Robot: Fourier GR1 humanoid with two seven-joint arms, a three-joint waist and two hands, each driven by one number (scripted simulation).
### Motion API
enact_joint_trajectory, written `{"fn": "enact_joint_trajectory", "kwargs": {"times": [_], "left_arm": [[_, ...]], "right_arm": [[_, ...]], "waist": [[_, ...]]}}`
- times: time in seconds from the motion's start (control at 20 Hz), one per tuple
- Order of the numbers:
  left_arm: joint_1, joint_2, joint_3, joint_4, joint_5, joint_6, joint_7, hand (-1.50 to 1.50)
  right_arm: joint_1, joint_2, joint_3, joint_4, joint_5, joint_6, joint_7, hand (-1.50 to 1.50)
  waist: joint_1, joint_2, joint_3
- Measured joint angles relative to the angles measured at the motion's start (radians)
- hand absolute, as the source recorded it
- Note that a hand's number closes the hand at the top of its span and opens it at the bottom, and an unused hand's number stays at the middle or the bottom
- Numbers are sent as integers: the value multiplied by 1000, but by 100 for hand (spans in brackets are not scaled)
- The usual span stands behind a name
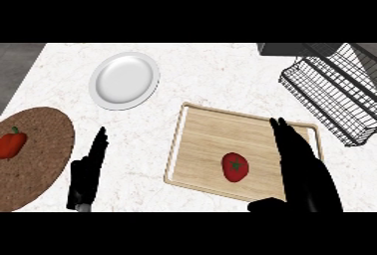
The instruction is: Pick the tomato from the tray and place it in the tiered basket
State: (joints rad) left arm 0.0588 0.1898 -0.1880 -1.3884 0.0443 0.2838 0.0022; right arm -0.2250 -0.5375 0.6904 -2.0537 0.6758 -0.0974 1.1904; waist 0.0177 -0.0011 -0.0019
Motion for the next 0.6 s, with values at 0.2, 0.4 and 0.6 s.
{"fn": "enact_joint_trajectory", "kwargs": {"times": [0.2,0.4,0.6], "left_arm": [[8,2,2,-10,-2,-1,7,0],[17,-4,-3,-25,-8,3,24,0],[20,-2,2,-35,-4,-7,38,0]], "right_arm": [[-23,67,21,57,15,61,22,-150],[-57,160,16,134,27,101,22,-150],[-89,252,8,213,52,137,15,-150]], "waist": [[-4,-1,0],[-5,0,1],[-7,0,1]]}}
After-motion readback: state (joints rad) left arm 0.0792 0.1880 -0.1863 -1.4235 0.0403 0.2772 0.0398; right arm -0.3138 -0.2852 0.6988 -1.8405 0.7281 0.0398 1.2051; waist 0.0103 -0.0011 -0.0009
